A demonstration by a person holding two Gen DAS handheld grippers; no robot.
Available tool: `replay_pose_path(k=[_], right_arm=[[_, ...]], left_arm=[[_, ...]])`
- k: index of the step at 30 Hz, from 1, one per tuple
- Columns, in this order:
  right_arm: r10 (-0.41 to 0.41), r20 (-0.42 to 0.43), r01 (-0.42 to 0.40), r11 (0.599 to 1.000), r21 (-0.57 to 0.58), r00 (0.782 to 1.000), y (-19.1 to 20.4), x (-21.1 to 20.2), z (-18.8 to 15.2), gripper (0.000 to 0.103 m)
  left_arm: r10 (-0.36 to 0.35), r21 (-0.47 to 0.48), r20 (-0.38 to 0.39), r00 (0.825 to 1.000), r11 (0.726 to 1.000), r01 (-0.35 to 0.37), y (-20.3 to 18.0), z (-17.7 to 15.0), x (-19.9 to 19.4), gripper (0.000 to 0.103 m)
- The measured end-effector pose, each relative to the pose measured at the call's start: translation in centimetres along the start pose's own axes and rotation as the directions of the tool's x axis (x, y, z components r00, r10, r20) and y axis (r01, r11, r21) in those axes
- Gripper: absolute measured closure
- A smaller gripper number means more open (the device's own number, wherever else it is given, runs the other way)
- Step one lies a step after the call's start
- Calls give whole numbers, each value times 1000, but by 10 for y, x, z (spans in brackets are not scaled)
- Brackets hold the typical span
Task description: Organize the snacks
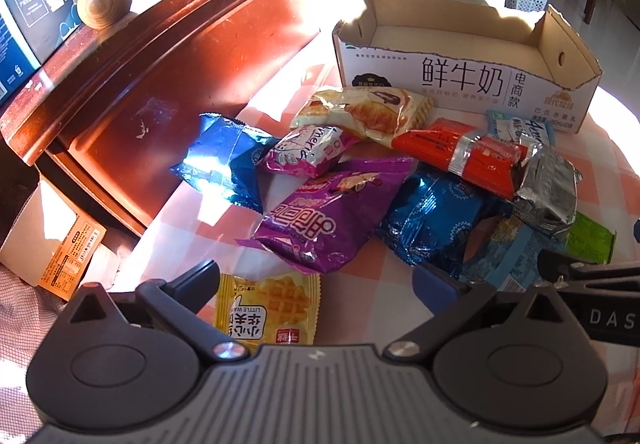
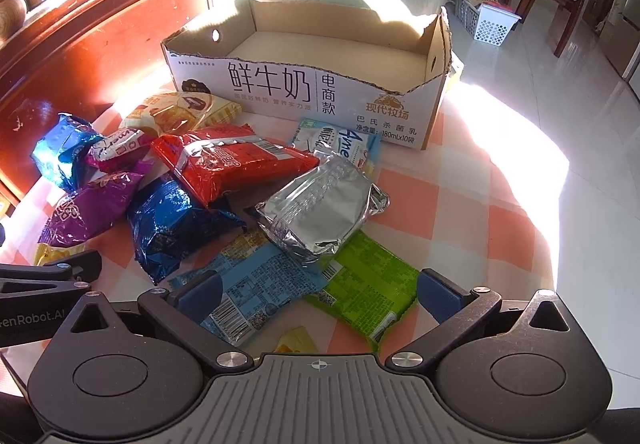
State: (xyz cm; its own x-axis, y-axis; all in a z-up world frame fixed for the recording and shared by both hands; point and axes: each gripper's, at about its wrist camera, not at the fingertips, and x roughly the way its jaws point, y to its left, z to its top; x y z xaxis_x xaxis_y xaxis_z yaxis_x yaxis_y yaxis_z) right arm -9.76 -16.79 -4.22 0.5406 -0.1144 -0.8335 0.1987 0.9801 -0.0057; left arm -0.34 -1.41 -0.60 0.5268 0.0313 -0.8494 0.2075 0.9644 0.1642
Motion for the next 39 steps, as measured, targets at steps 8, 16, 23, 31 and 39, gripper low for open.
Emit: replay_pose_path(k=[8, 16, 23, 31, 39], right_arm=[[3, 3, -3, 1000, 0, 1000, 0, 0, 0, 0], [8, 15, -7, 1000, -14, 1000, 2, -2, -2, 0], [5, 19, -5, 1000, -18, 1000, 3, -2, -2, 0], [20, 23, -19, 999, -35, 1000, 6, -2, -3, 0], [22, 35, -20, 998, -51, 999, 6, -3, -5, 0]], left_arm=[[0, -5, 18, 1000, 1000, 0, 0, -1, 0, 2], [11, -6, 23, 1000, 1000, -11, 0, -2, 0, 2], [11, -5, 24, 1000, 1000, -11, 0, -2, 0, 3], [26, -1, 37, 999, 1000, -26, 0, -3, -1, 6], [29, 8, 42, 999, 1000, -29, -2, -5, -4, 6]])
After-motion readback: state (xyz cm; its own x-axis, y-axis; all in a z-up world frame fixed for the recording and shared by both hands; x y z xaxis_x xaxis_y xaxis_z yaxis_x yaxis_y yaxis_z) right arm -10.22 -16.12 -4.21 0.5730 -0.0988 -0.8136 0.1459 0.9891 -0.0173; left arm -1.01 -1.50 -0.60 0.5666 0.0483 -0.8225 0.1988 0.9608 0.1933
